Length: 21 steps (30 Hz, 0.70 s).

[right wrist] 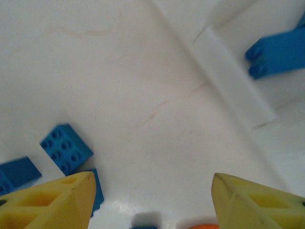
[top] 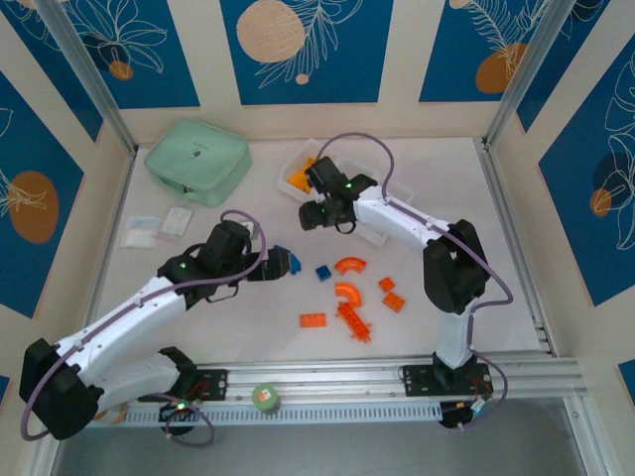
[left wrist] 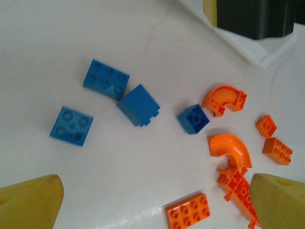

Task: Sort the legos into containers by color
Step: Pick up the lego from the center of the table.

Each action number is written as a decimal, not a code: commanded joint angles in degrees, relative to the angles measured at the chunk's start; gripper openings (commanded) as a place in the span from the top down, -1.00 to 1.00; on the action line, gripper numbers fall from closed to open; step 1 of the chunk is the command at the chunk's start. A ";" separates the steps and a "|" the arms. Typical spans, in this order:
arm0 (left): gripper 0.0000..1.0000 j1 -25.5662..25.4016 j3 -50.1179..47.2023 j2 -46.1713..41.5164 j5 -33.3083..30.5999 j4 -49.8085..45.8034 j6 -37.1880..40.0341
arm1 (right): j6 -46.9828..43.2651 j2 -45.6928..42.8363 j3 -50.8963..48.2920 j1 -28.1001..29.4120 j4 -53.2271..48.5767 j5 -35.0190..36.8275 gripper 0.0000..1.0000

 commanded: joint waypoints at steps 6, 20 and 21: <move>-0.99 0.71 -5.15 -6.57 -1.55 -3.00 -4.01 | 3.15 -1.17 -7.90 3.57 2.57 -1.46 -0.36; -0.99 0.69 -7.47 -7.95 -1.80 -3.04 -4.66 | 4.45 0.35 -14.65 7.46 2.72 -0.12 -0.33; -0.99 0.73 -7.57 -8.03 -1.89 -3.04 -4.69 | 4.54 0.26 -15.07 7.78 2.56 0.15 -0.31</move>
